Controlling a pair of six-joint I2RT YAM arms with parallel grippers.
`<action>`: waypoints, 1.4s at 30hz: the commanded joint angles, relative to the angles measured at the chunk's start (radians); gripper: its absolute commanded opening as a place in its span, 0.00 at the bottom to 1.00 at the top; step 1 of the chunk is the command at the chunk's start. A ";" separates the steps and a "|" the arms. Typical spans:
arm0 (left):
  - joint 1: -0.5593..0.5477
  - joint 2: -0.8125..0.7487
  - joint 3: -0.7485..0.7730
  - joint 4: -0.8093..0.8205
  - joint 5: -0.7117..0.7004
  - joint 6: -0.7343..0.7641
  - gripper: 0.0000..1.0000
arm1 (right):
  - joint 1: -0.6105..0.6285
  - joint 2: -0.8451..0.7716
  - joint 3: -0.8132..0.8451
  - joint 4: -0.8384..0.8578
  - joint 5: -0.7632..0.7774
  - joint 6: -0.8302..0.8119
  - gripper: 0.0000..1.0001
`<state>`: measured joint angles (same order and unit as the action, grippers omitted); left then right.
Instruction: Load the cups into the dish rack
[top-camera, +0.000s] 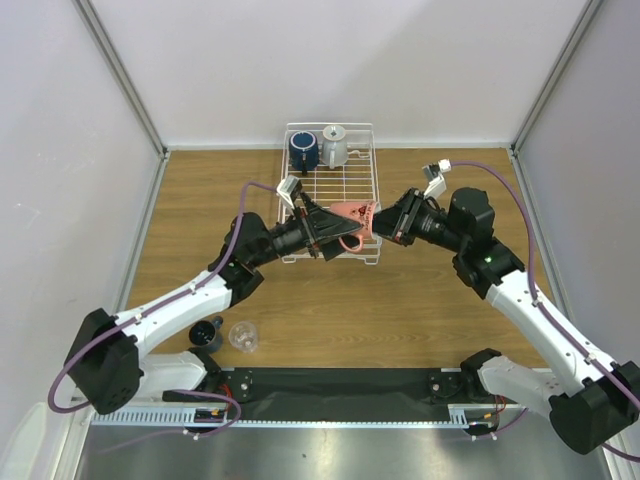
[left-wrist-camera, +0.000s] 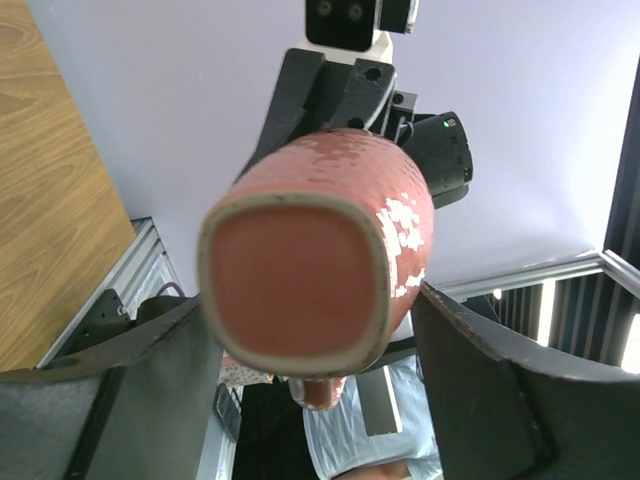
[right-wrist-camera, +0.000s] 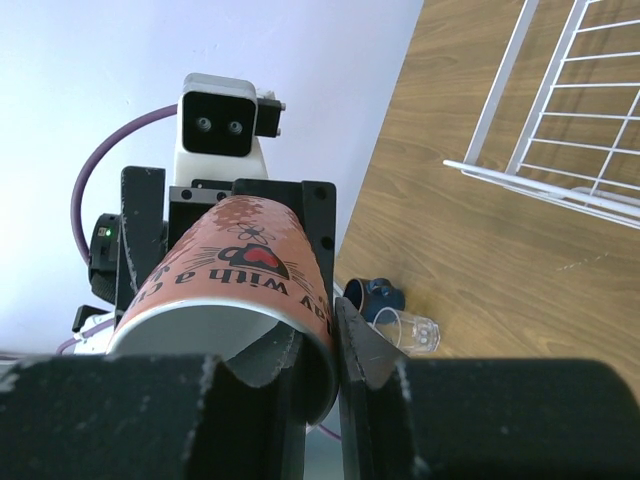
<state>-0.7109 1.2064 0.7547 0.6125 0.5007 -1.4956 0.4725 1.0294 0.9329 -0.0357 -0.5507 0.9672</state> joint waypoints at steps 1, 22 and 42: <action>-0.018 0.016 0.058 0.075 -0.008 -0.025 0.76 | -0.008 0.001 0.015 0.102 -0.032 -0.005 0.00; -0.030 0.012 0.011 0.193 -0.048 -0.091 0.00 | -0.041 0.015 -0.006 0.119 -0.094 -0.007 0.00; -0.027 0.013 0.147 -0.011 -0.011 0.083 0.00 | -0.101 -0.058 0.021 -0.176 -0.083 -0.099 0.61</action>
<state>-0.7399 1.2415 0.8070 0.6113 0.4976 -1.5036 0.3870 1.0073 0.9207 -0.1097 -0.6231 0.9161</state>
